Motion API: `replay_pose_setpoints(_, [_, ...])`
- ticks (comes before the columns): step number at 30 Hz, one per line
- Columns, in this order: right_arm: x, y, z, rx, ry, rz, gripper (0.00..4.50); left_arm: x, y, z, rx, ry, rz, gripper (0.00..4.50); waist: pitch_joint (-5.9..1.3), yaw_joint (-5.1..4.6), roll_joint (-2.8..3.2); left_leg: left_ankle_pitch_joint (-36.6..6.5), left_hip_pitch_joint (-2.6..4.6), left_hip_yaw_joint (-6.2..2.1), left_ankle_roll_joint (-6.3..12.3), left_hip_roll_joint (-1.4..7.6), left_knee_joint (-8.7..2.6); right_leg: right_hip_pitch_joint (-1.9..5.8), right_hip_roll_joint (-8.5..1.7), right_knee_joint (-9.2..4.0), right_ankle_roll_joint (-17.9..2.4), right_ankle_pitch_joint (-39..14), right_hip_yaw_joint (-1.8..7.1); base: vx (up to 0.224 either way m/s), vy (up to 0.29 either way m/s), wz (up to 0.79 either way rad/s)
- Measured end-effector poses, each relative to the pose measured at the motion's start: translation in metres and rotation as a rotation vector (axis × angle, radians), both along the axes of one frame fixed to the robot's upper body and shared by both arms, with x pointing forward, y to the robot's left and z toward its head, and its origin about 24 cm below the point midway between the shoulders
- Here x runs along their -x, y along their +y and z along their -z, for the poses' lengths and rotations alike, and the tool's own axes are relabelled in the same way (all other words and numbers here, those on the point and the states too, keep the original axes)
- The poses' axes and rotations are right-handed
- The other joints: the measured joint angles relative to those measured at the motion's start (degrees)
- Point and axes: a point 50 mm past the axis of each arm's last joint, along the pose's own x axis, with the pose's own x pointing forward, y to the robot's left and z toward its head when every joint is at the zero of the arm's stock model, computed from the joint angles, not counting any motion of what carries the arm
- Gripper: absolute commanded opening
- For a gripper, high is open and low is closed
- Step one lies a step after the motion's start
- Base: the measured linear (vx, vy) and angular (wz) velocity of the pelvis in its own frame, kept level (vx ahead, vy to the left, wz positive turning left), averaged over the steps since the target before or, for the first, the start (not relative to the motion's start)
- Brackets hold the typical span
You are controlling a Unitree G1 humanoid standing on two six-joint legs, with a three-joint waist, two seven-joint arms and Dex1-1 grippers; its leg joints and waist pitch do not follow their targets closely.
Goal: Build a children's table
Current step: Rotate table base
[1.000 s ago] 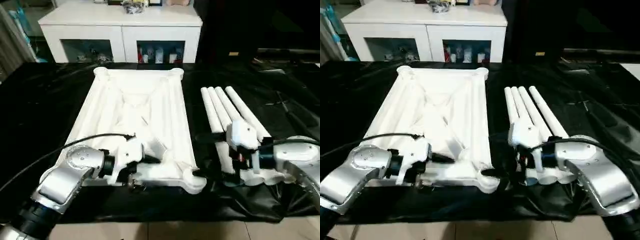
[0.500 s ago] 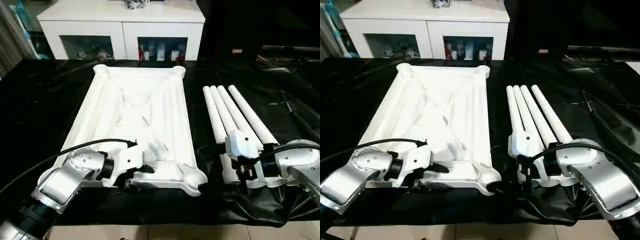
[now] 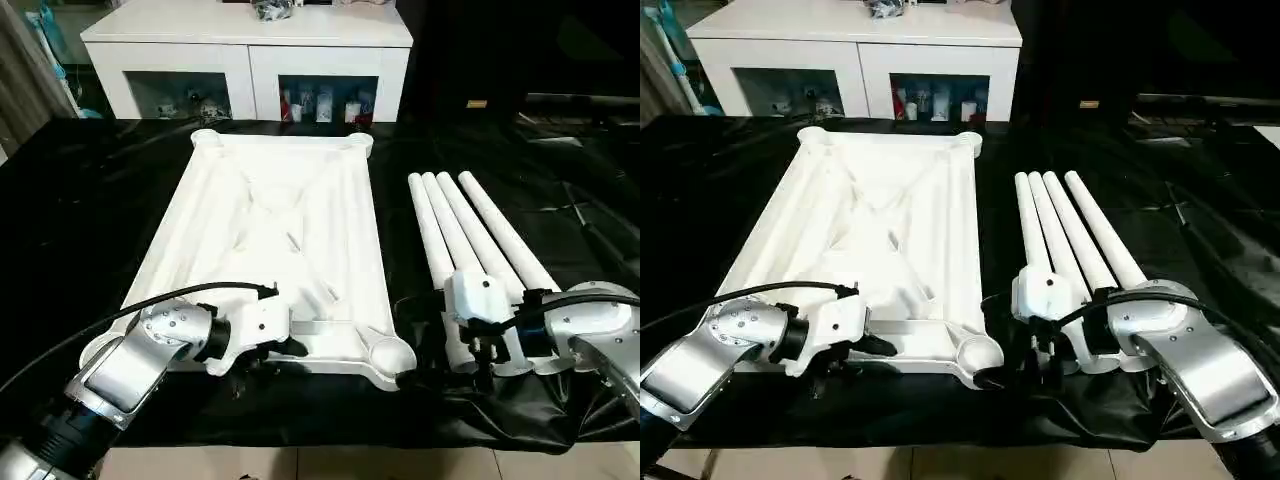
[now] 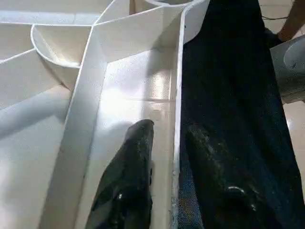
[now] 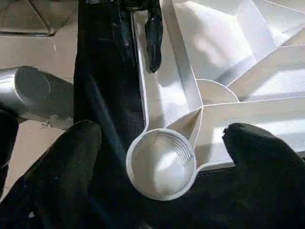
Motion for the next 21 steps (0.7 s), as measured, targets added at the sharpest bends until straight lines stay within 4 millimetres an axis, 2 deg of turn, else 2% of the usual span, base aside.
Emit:
replay_pose_setpoints(2, [0.0, 0.001, 0.001, 0.003, -0.001, -0.003, 4.5, 0.0, 0.0, 0.001, -0.003, 0.009, -0.005, 1.03, 0.0, 0.0, 0.0, 0.0, 0.01, 0.01, -0.01, 0.0, 0.0, 0.0, 0.0, 0.0, 0.0, 0.0, 0.0, 0.0, 0.0, 0.0])
replay_pose_setpoints(8, [0.001, 0.002, 0.002, 0.006, -0.005, -0.015, 4.5, 0.0, 0.001, 0.002, -0.011, 0.022, -0.015, 0.44, 0.0, 0.01, 0.0, 0.0, 0.0, 0.01, 0.0, 0.0, 0.0, 0.0, 0.0, 0.0, 0.0, 0.0, 0.0, 0.0, 0.0, 0.0])
replay_pose_setpoints(14, [0.001, 0.005, 0.0, 0.0, -0.009, -0.015, 4.5, 0.0, 0.001, 0.002, -0.02, 0.018, -0.015, 0.05, 0.0, -0.15, 0.0, 0.0, 0.02, 0.01, -0.02, 0.0, 0.0, 0.0, 0.0, 0.01, -0.02, 0.01, 0.01, 0.0, 0.0, 0.0])
replay_pose_setpoints(21, [-0.002, 0.008, -0.004, -0.008, -0.042, -0.007, 4.5, -0.011, -0.003, 0.003, -0.013, -0.037, -0.074, 0.05, 0.0, -0.89, 0.01, 0.06, 0.05, 0.02, -0.11, 0.03, 0.0, -0.01, 0.02, 0.08, -0.05, 0.04, 0.0, 0.0, 0.0, 0.0])
